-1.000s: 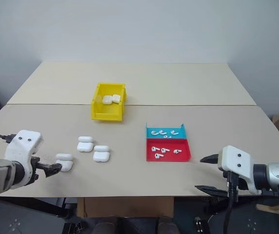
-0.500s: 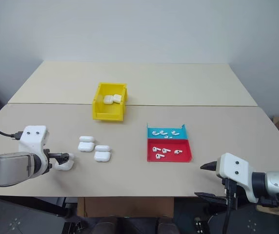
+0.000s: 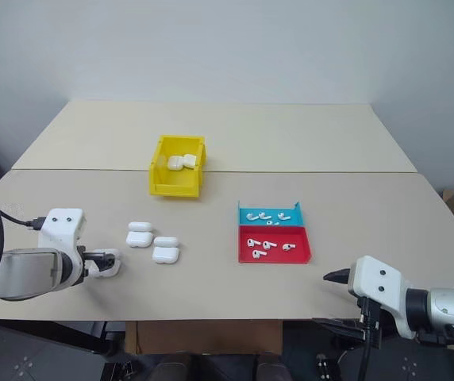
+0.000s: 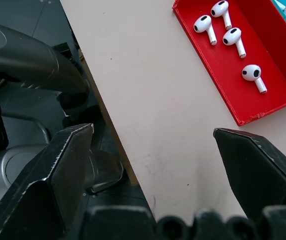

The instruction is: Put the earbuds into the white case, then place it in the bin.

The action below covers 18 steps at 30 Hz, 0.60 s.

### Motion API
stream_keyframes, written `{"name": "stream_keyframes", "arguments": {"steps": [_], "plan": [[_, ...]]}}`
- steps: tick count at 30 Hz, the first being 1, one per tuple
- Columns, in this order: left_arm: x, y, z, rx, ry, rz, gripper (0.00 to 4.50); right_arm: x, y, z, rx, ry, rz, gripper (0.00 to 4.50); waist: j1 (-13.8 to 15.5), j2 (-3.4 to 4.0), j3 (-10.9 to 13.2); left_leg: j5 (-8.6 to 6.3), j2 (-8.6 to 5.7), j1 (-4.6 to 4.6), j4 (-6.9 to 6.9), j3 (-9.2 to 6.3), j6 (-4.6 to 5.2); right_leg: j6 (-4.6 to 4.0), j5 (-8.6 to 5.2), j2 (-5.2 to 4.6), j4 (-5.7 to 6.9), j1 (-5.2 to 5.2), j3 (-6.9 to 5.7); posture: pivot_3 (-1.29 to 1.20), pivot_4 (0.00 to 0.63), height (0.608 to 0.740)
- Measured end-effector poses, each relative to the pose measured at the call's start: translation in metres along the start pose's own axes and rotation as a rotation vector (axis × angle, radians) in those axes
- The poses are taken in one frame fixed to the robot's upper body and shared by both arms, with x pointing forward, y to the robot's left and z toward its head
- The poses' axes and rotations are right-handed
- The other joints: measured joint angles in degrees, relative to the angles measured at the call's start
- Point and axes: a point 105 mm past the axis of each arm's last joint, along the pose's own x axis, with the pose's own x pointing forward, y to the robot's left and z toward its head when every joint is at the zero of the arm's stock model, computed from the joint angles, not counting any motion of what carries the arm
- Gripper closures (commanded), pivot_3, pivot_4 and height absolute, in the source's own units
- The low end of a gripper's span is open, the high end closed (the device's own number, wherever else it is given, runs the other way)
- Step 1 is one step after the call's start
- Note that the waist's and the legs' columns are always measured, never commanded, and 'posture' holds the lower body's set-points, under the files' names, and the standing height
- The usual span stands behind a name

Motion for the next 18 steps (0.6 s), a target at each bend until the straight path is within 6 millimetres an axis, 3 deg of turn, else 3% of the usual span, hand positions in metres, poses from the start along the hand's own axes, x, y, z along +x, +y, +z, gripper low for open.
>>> {"name": "stream_keyframes", "arguments": {"steps": [8,13,18], "plan": [[0.001,-0.005,0.002,-0.036,-0.02,0.042,0.0,0.0,0.003,-0.001,0.006,0.005,0.001,0.04,0.04,-0.18,0.01,0.0,-0.02,-0.1,0.0,-0.01,-0.01,0.05,0.04,-0.03,-0.07,-0.03,0.01,0.0,0.15,0.74],[0.006,-0.003,-0.015,-0.102,0.022,0.103,0.0,0.0,0.002,-0.001,0.006,0.004,-0.008,0.04,-0.02,-0.19,0.0,0.0,-0.02,-0.04,0.0,0.01,-0.01,0.06,0.06,-0.02,-0.05,-0.01,0.07,0.0,0.15,0.74],[0.006,-0.005,-0.016,-0.156,0.019,0.127,0.0,0.0,0.0,0.0,0.003,0.002,-0.019,0.04,0.24,-0.23,-0.03,0.02,-0.04,-0.01,0.01,0.02,-0.04,0.06,0.07,-0.04,-0.09,0.05,0.07,0.0,0.15,0.74]]}}
